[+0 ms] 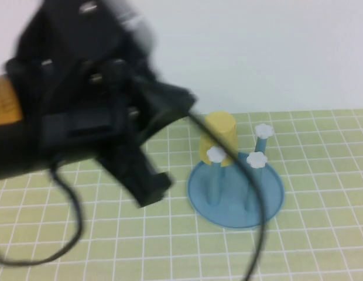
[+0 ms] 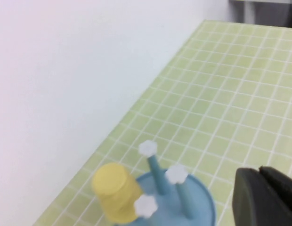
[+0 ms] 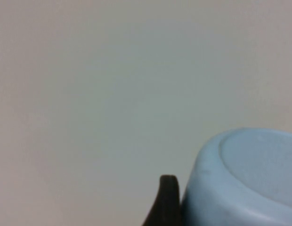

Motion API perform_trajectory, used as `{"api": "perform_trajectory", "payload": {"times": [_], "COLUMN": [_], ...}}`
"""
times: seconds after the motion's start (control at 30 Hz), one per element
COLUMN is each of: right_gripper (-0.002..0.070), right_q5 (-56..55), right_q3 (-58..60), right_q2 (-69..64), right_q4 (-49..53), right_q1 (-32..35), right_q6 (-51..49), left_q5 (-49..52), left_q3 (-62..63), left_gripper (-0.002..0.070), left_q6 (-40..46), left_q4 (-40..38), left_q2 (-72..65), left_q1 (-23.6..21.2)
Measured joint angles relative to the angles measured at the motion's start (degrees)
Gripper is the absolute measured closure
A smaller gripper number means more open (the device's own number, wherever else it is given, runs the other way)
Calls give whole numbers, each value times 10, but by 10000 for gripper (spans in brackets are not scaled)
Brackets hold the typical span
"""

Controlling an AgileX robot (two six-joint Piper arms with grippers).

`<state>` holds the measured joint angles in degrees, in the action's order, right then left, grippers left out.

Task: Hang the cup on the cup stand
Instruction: Place the cup on the cup holder

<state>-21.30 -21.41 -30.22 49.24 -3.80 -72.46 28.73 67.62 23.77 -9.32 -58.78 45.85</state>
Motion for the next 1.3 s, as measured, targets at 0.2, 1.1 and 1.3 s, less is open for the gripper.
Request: {"api": "perform_trajectory", "payload": {"times": [0.2, 1.1, 1.3], "right_gripper": [65, 66, 66], "right_q5": [-18, -116, -103], "right_q3": [-84, -396, -416], "right_q2": [-118, -665, -701], "right_q4": [139, 216, 200], "right_q1": [0, -88, -99], "right_q6": [-1, 213, 236], "left_q5": [0, -65, -65], "left_q3": [-50, -83, -83], "left_gripper": [675, 675, 675], "left_q6": [-83, -196, -196], "left_q4": [97, 181, 185], "left_q2": [43, 54, 54], "left_q1": [-5, -5, -5]}}
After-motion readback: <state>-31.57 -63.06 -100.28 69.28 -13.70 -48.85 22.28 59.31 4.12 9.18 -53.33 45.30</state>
